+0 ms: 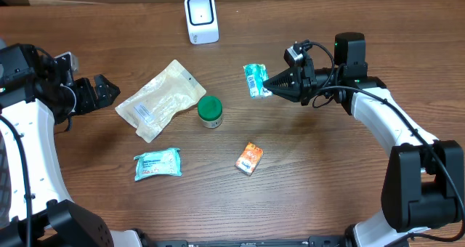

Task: Scan the item barcode
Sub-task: 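Lift the mint-green packet with the right gripper, then carry the mint-green packet to the white scanner with the right gripper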

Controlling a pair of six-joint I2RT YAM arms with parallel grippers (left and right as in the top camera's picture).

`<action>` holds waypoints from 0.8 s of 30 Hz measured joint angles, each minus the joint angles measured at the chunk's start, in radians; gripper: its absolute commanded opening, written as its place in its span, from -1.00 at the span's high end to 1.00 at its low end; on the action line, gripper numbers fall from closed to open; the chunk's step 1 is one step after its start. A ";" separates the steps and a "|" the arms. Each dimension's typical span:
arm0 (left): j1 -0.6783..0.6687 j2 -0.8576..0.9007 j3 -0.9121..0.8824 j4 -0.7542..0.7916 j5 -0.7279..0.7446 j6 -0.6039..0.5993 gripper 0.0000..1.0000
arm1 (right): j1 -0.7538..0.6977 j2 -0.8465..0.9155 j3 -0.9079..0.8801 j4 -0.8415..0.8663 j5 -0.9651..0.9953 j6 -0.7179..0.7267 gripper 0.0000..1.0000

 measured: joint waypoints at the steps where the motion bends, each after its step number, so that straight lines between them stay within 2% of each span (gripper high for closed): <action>1: 0.000 0.000 0.000 0.000 0.000 0.000 -0.99 | 0.000 0.000 0.000 0.000 0.000 0.009 0.92; 9: 0.000 0.000 0.000 0.000 0.000 0.000 -0.99 | 0.000 0.000 0.000 -0.004 0.042 -0.007 0.92; 12: 0.000 0.000 0.000 0.000 0.000 0.000 -0.99 | 0.000 0.000 0.000 -0.069 0.110 -0.034 0.92; 24: 0.000 0.000 0.000 0.000 0.000 0.000 -0.99 | 0.001 0.000 0.032 -0.580 0.564 -0.271 0.92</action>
